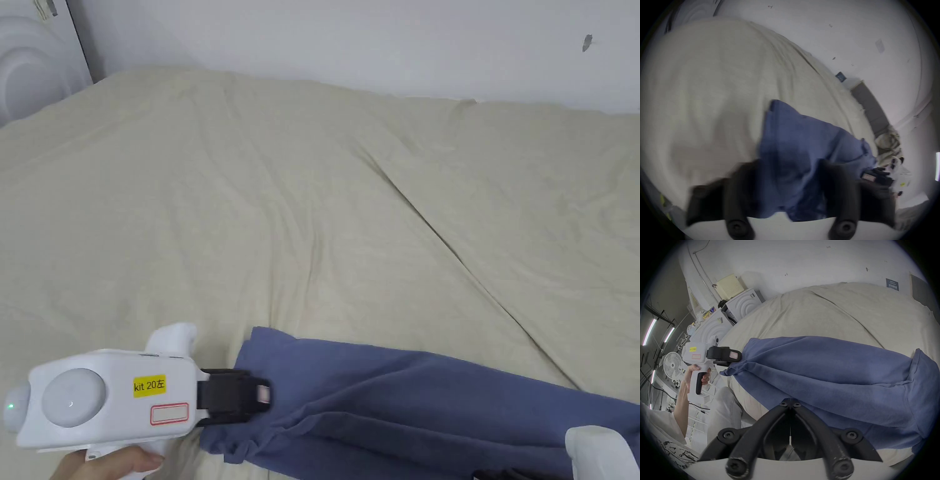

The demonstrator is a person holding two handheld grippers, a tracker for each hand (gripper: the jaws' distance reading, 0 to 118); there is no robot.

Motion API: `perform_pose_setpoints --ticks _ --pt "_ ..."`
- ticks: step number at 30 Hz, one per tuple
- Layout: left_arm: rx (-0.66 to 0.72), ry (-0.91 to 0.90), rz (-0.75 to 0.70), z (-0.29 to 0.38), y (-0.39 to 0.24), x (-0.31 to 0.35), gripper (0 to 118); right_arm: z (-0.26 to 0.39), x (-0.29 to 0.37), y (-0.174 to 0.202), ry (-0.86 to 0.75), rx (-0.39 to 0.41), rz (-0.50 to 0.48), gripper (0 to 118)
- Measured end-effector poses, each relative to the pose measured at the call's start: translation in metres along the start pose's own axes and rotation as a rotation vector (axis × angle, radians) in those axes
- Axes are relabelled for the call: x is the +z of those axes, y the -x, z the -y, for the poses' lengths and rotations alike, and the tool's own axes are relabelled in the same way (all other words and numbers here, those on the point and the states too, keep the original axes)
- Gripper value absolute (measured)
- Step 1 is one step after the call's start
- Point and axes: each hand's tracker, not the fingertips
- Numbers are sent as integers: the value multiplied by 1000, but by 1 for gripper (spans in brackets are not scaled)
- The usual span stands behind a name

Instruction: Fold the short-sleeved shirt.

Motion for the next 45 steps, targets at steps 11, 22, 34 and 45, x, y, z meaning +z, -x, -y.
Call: perform_pose_setpoints --ticks 11,22,34,45 --pt "16 -20 -31 1 -12 16 3 13 27 -26 -30 -55 56 0" --pt "-121 -102 80 -1 -100 61 3 19 71 -66 -128 -137 114 0" --pt "-412 63 295 -10 -266 -36 3 36 122 -98 -220 -167 163 0" --pt "-561 327 262 32 -326 -149 54 56 142 -125 -279 -281 189 0"
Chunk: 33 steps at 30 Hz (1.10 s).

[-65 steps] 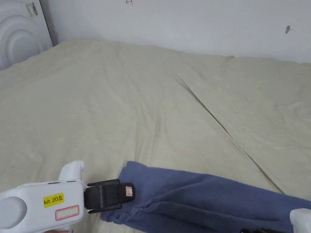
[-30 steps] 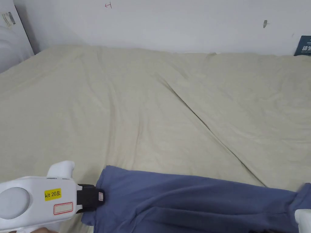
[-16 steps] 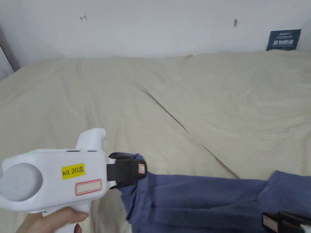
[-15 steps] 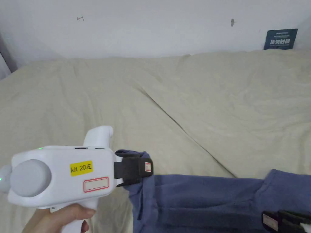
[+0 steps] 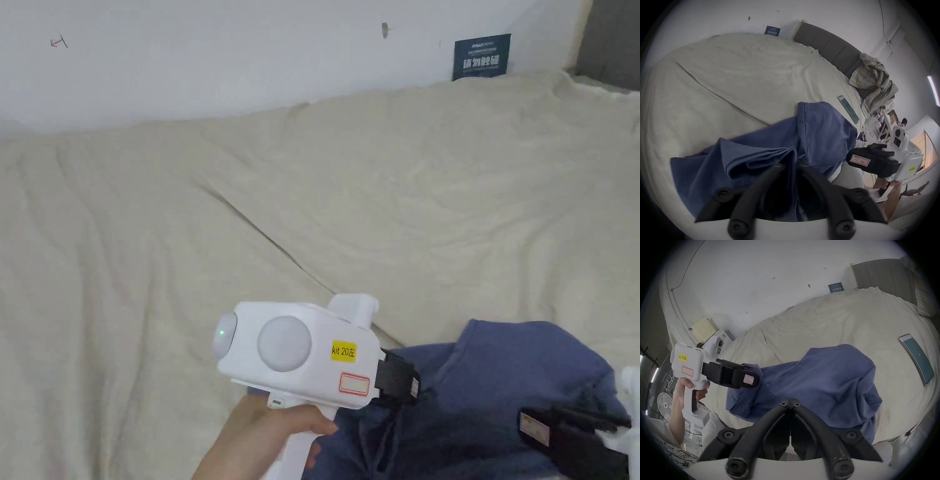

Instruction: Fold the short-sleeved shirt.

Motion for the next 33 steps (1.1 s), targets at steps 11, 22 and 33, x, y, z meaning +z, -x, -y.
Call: perform_pose_setpoints --ticks 11,22,33 --pt "156 -161 9 28 45 71 116 1 -1 4 12 24 9 0" --pt "326 -225 -67 65 91 99 2 1 -4 13 11 47 -4 0" --pt "185 -87 -37 29 54 24 1 0 2 8 -1 41 4 0"
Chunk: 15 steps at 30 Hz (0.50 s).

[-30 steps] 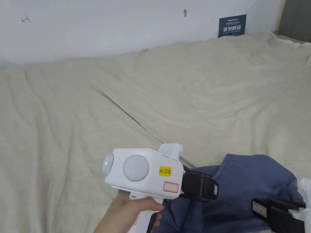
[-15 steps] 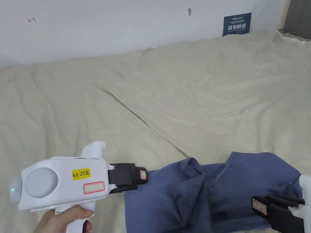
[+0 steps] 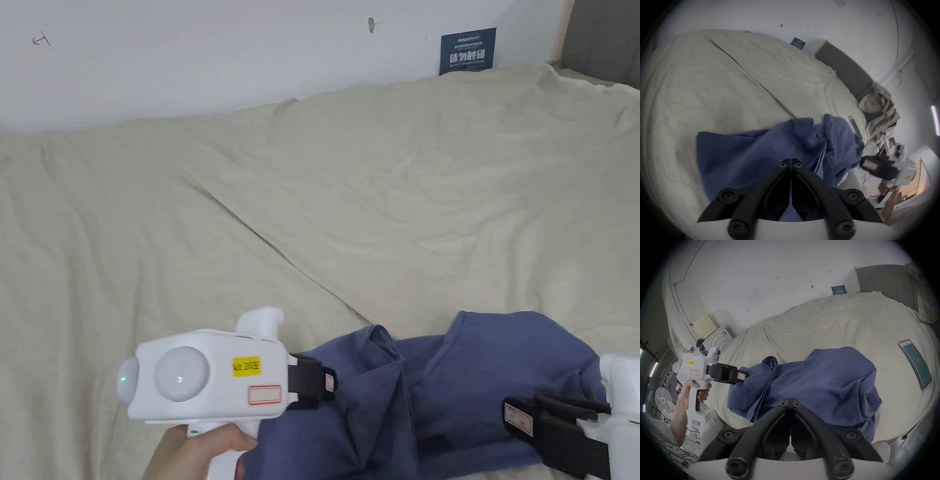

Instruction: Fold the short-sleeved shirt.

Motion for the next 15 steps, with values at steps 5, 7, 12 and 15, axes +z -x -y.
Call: perform_pose_setpoints --ticks 5,7,12,15 --pt "-40 49 27 12 -29 -17 1 3 2 -10 -5 -58 -12 0" --pt "-46 76 82 17 -38 -18 1 3 3 -11 -5 -57 0 0" --pt "-39 60 226 26 -62 -22 1 2 6 -11 -2 -48 17 0" --pt "-46 94 244 29 -64 -27 1 1 7 -9 -3 -50 25 0"
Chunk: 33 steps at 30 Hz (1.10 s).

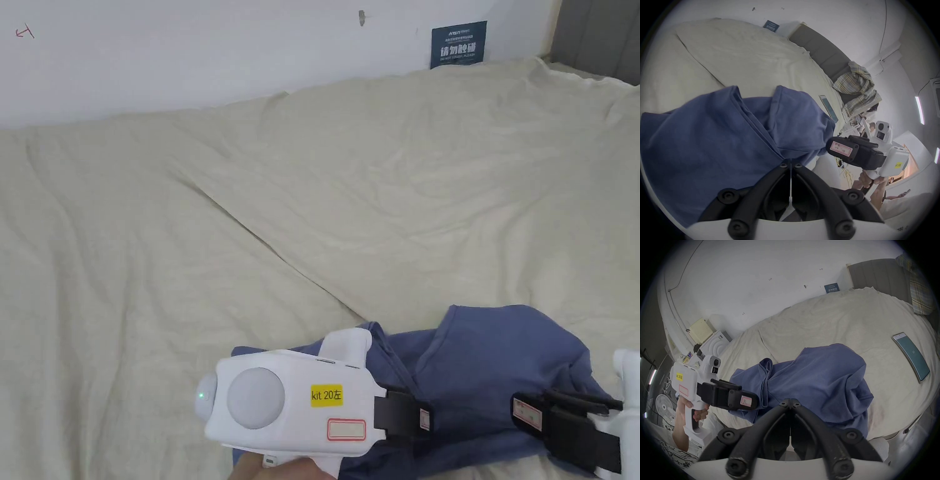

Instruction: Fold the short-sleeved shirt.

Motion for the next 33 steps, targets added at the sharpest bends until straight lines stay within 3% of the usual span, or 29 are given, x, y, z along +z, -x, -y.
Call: perform_pose_setpoints --ticks 6,11,14,15,16,17,18,21,25,30,31,33 --pt "28 -91 -28 11 19 46 1 -3 5 10 -11 22 -5 0" --pt "215 -269 -27 27 79 118 1 -6 2 21 -9 42 -7 0" --pt "310 -252 -88 36 114 143 7 -6 -5 29 3 57 -9 0" --pt "322 -247 -82 39 122 147 25 -5 -7 31 7 60 -12 0" --pt "329 -254 -77 42 131 151 65 -5 -10 35 12 63 -18 0" --pt "349 -271 -58 46 138 152 97 -5 -13 39 17 62 -29 0" --pt "362 -277 -34 48 143 150 118 -5 -14 42 18 63 -39 0" --pt "407 -250 104 53 155 137 118 -5 -21 55 28 81 -46 0" --pt "497 -263 166 48 168 117 118 -8 -28 68 43 106 -52 0" --pt "499 -271 303 35 169 96 118 -12 -31 76 45 130 -69 0" --pt "494 -268 298 33 168 90 115 -12 -32 77 47 133 -72 0" --pt "478 -259 305 28 166 81 89 -12 -33 76 48 137 -67 0"
